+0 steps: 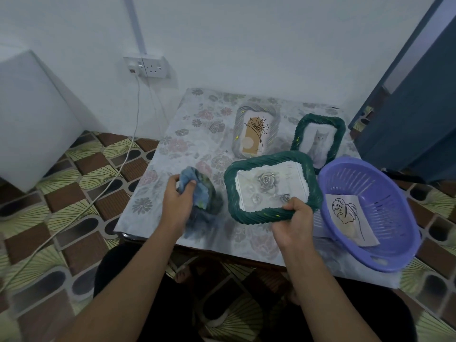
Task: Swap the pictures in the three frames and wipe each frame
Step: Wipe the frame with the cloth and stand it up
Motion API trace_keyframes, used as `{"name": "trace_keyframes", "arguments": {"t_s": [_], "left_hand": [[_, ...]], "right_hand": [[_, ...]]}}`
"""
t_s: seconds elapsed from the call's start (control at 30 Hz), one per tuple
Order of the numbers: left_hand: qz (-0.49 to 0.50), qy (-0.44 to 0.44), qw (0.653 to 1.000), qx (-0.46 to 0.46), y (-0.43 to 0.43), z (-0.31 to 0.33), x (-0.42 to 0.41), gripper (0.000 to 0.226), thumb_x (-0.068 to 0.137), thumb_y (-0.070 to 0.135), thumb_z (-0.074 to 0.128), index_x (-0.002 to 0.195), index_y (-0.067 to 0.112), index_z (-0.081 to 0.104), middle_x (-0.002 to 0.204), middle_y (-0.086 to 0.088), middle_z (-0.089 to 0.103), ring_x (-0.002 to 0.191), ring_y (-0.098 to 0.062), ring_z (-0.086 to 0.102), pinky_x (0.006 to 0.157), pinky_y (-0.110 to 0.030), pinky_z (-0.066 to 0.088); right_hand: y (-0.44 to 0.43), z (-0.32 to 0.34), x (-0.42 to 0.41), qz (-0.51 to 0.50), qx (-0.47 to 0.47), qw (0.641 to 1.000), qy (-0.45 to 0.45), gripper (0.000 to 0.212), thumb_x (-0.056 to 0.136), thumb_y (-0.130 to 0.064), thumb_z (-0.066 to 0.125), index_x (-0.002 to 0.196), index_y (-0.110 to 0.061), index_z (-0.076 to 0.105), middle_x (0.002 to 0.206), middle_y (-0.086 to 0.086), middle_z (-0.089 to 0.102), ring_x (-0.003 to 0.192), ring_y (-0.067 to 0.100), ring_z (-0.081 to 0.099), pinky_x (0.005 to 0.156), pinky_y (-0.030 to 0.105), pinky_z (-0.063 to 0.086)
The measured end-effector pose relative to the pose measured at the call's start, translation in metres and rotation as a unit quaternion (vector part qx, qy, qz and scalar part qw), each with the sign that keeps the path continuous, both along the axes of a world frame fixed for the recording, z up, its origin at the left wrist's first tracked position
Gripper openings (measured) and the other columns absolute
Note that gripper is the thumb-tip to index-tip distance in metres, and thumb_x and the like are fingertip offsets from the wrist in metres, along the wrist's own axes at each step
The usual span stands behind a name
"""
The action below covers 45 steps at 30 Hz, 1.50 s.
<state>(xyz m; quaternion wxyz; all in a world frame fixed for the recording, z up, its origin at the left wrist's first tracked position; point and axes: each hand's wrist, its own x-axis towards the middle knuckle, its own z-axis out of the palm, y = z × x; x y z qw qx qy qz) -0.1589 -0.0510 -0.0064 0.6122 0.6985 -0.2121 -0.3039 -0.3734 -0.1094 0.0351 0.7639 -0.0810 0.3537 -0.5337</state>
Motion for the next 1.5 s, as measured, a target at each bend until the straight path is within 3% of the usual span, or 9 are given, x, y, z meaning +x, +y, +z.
{"name": "trace_keyframes", "arguments": {"t_s": [0.2, 0.33, 0.5, 0.7, 0.83, 1.0, 1.17, 1.33, 1.5], "left_hand": [[-0.047, -0.027, 0.997, -0.059, 0.005, 0.010, -0.025, 0.013, 0.100, 0.024, 0.055, 0.102, 0.017, 0.066, 0.090, 0.003, 0.068, 0.088, -0.017, 0.066, 0.081, -0.036, 0.055], [-0.107, -0.217, 0.967, -0.082, 0.006, 0.022, -0.033, 0.026, 0.096, 0.018, 0.054, 0.119, 0.024, 0.063, 0.108, 0.006, 0.061, 0.097, 0.004, 0.058, 0.085, -0.012, 0.046], [-0.188, -0.427, 0.880, -0.094, 0.009, 0.013, -0.050, 0.035, 0.087, 0.007, 0.058, 0.119, 0.011, 0.070, 0.102, -0.002, 0.056, 0.072, -0.001, 0.048, 0.067, -0.003, 0.040], [-0.237, -0.464, 0.843, -0.132, 0.024, -0.017, -0.064, 0.029, 0.089, 0.005, 0.059, 0.113, 0.011, 0.073, 0.110, -0.007, 0.057, 0.089, -0.015, 0.058, 0.068, -0.023, 0.052], [-0.178, -0.490, 0.845, -0.122, 0.019, -0.011, -0.054, 0.031, 0.091, 0.015, 0.049, 0.111, 0.010, 0.073, 0.114, -0.001, 0.047, 0.082, -0.016, 0.056, 0.062, -0.020, 0.048], [-0.144, -0.500, 0.849, -0.088, 0.011, 0.003, -0.045, 0.034, 0.091, 0.017, 0.047, 0.110, 0.012, 0.074, 0.109, -0.012, 0.055, 0.074, -0.021, 0.056, 0.062, -0.015, 0.039], [-0.201, -0.499, 0.834, -0.119, 0.030, -0.010, -0.051, 0.030, 0.093, 0.014, 0.050, 0.115, 0.017, 0.071, 0.112, -0.009, 0.052, 0.078, -0.019, 0.056, 0.058, -0.024, 0.051], [-0.229, -0.533, 0.799, -0.157, 0.041, -0.010, -0.049, 0.030, 0.095, 0.012, 0.050, 0.117, 0.014, 0.071, 0.113, -0.002, 0.048, 0.087, -0.014, 0.054, 0.071, -0.012, 0.041], [-0.171, -0.565, 0.794, -0.146, 0.024, 0.006, -0.044, 0.028, 0.093, 0.016, 0.052, 0.107, 0.010, 0.076, 0.113, -0.002, 0.045, 0.087, -0.014, 0.052, 0.075, -0.010, 0.039]], "right_hand": [[-0.001, 0.000, 0.000, 0.003, -0.005, 1.000, 0.001, 0.051, 0.057, 0.007, 0.037, 0.099, -0.011, 0.059, 0.091, -0.001, 0.061, 0.083, 0.021, 0.058, 0.088, 0.041, 0.051], [-0.001, -0.002, -0.001, -0.002, -0.010, 1.000, 0.003, 0.063, 0.052, 0.006, 0.040, 0.109, -0.011, 0.061, 0.100, 0.000, 0.063, 0.092, 0.023, 0.059, 0.098, 0.046, 0.049], [-0.010, -0.001, 0.001, -0.021, -0.006, 1.000, 0.012, 0.043, 0.057, 0.010, 0.037, 0.088, -0.011, 0.058, 0.087, 0.001, 0.058, 0.081, 0.022, 0.056, 0.089, 0.042, 0.051], [-0.011, -0.009, -0.003, -0.023, 0.015, 0.998, 0.062, 0.031, 0.070, 0.014, 0.032, 0.069, -0.013, 0.046, 0.073, 0.001, 0.045, 0.065, 0.017, 0.046, 0.073, 0.037, 0.048], [-0.002, -0.005, -0.002, 0.014, 0.006, 0.998, 0.058, 0.032, 0.072, 0.014, 0.030, 0.062, -0.016, 0.038, 0.068, -0.001, 0.038, 0.061, 0.015, 0.040, 0.069, 0.032, 0.040], [0.002, -0.002, 0.001, 0.024, -0.011, 0.999, 0.042, 0.038, 0.071, 0.015, 0.030, 0.081, -0.007, 0.059, 0.079, 0.002, 0.055, 0.072, 0.019, 0.054, 0.082, 0.039, 0.050], [-0.007, 0.004, -0.005, 0.000, 0.013, 0.999, 0.053, 0.031, 0.065, 0.013, 0.032, 0.071, -0.010, 0.051, 0.074, 0.001, 0.053, 0.065, 0.019, 0.053, 0.071, 0.035, 0.053], [-0.009, 0.001, -0.013, 0.019, 0.041, 0.997, 0.060, 0.029, 0.071, 0.010, 0.029, 0.061, -0.017, 0.032, 0.064, -0.002, 0.039, 0.051, 0.015, 0.043, 0.054, 0.025, 0.050], [-0.005, -0.003, -0.006, 0.062, 0.014, 0.998, 0.029, 0.036, 0.046, 0.004, 0.045, 0.080, -0.008, 0.052, 0.087, 0.004, 0.051, 0.084, 0.028, 0.052, 0.095, 0.047, 0.051]]}}
